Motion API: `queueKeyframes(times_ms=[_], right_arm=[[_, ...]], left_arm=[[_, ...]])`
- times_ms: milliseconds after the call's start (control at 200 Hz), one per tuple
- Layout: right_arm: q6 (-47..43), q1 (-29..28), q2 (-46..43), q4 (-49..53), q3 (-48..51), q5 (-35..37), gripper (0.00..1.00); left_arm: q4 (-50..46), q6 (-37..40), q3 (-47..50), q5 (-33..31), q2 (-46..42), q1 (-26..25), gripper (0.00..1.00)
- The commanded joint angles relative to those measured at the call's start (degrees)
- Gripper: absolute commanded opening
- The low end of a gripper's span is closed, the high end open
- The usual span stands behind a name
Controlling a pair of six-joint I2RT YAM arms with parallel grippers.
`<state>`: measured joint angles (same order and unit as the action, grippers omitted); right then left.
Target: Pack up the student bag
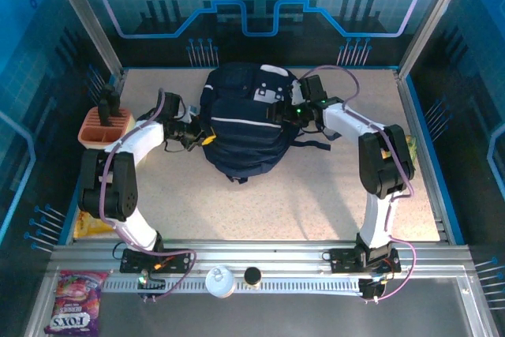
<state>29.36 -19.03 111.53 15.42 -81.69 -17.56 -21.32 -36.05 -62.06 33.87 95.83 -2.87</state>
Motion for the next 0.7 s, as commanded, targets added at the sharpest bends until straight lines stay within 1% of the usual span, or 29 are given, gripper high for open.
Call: queueKeyframes(times_ms=[0, 160, 270, 330, 430, 690], right_arm=[[-1.5, -1.5, 1.3, 1.2, -2.6, -4.1, 0.81], [-3.8, -2.9, 0.2, 1.6, -0.1, -5.2, 0.81], [-6.5, -3.1, -1.3, 3.1, 2.7, -9.0, 0.81], [-8.3, -3.2, -2.6, 4.1, 4.5, -12.1, 0.81], [-9.8, -3.6, -6.3, 4.1, 8.7, -14.9, 0.81], [-14.4, -3.9, -12.9, 6.0, 15.0, -18.6, 0.81]], left_arm=[[-0.4, -0.1, 0.8, 0.9, -0.7, 0.1, 0.08], [-0.2, -0.3, 0.6, 1.0, -0.5, 0.1, 0.09], [0.0, -0.6, 0.5, 0.9, -0.4, 0.1, 0.10], [0.2, -0.9, 0.4, 0.7, -0.5, 0.1, 0.10], [0.7, -1.4, 0.3, 0.2, -0.5, 0.1, 0.10], [2.1, -3.6, -0.3, -1.7, -0.6, 0.2, 0.10]])
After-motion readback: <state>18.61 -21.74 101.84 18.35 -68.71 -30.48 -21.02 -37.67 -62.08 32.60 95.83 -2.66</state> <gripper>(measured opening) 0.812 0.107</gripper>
